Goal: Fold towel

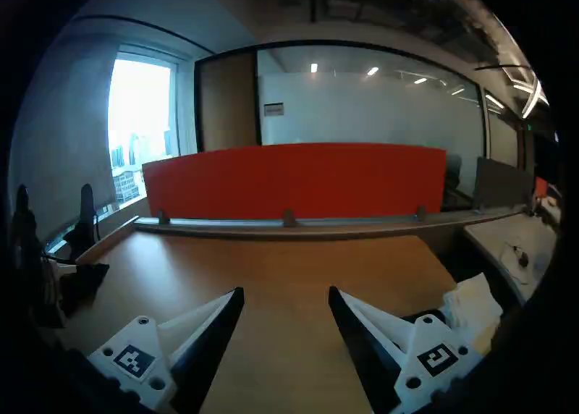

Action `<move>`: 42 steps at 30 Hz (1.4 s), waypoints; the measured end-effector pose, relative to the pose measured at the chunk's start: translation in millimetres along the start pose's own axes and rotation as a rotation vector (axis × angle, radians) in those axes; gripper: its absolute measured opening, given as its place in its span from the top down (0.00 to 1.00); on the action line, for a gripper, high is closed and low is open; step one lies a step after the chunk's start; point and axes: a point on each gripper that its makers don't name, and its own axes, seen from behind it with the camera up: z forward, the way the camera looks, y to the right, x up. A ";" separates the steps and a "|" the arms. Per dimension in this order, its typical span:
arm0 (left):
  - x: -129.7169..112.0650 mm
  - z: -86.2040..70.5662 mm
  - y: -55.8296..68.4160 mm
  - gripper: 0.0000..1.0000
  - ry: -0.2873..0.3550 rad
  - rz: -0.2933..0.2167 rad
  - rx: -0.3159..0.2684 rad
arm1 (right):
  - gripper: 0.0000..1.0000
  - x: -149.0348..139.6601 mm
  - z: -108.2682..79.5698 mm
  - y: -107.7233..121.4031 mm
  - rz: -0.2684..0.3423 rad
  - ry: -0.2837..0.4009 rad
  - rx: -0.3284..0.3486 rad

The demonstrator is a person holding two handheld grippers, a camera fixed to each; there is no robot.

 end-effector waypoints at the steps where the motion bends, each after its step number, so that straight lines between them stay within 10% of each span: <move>1: 3.9 1.1 0.2 0.06 0.016 0.000 0.001 | 0.10 2.2 0.5 -0.7 0.000 0.009 -0.002; 18: 56.6 3.5 -17.3 0.06 0.240 -0.028 0.065 | 0.10 30.2 1.8 -8.5 0.015 0.149 -0.090; 42: 67.9 -7.8 -28.2 0.06 0.333 0.016 0.084 | 0.10 46.3 5.1 -23.7 0.001 0.179 -0.101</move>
